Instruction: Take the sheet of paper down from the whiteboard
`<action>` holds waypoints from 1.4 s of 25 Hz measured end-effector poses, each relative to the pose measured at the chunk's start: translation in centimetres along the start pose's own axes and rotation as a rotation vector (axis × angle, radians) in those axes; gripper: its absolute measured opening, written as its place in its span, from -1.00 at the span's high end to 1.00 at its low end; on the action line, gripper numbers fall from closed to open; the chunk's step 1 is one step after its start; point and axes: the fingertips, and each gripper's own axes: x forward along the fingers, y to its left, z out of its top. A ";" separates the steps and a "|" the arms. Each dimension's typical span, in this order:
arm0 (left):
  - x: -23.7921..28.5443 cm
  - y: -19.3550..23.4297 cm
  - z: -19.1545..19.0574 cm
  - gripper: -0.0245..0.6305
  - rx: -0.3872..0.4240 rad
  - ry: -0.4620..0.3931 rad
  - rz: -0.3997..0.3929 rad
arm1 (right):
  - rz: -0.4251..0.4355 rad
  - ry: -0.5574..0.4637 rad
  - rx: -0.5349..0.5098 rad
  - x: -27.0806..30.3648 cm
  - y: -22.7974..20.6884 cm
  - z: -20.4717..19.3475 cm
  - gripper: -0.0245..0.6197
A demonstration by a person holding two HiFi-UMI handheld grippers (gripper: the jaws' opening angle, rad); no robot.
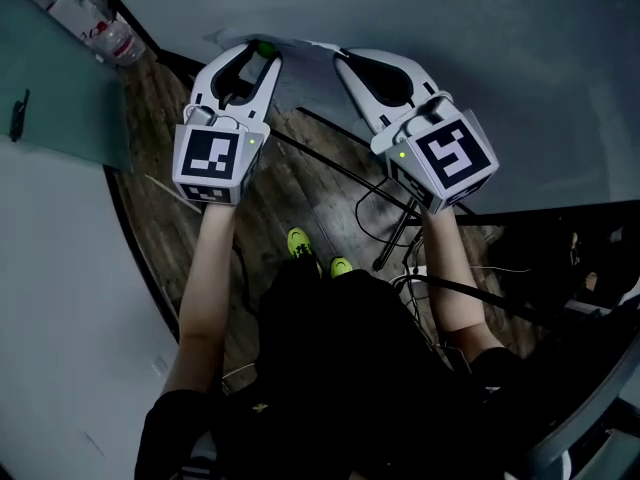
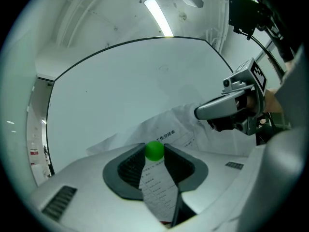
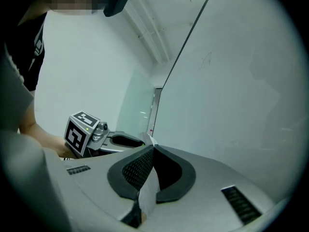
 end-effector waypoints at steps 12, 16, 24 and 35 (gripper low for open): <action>-2.1 -4.5 1.3 0.51 -0.012 0.016 0.020 | 0.061 -0.060 0.044 -4.9 1.2 0.0 0.89; -2.8 -5.6 1.5 0.51 -0.015 0.019 0.030 | 0.079 -0.067 0.044 -6.0 1.8 -0.1 0.88; -5.2 -7.2 1.7 0.51 -0.021 0.026 0.058 | 0.121 -0.073 0.038 -7.8 4.1 -0.3 0.88; -8.1 -10.1 2.2 0.51 -0.023 0.034 0.087 | 0.161 -0.099 0.065 -11.0 6.4 -0.3 0.88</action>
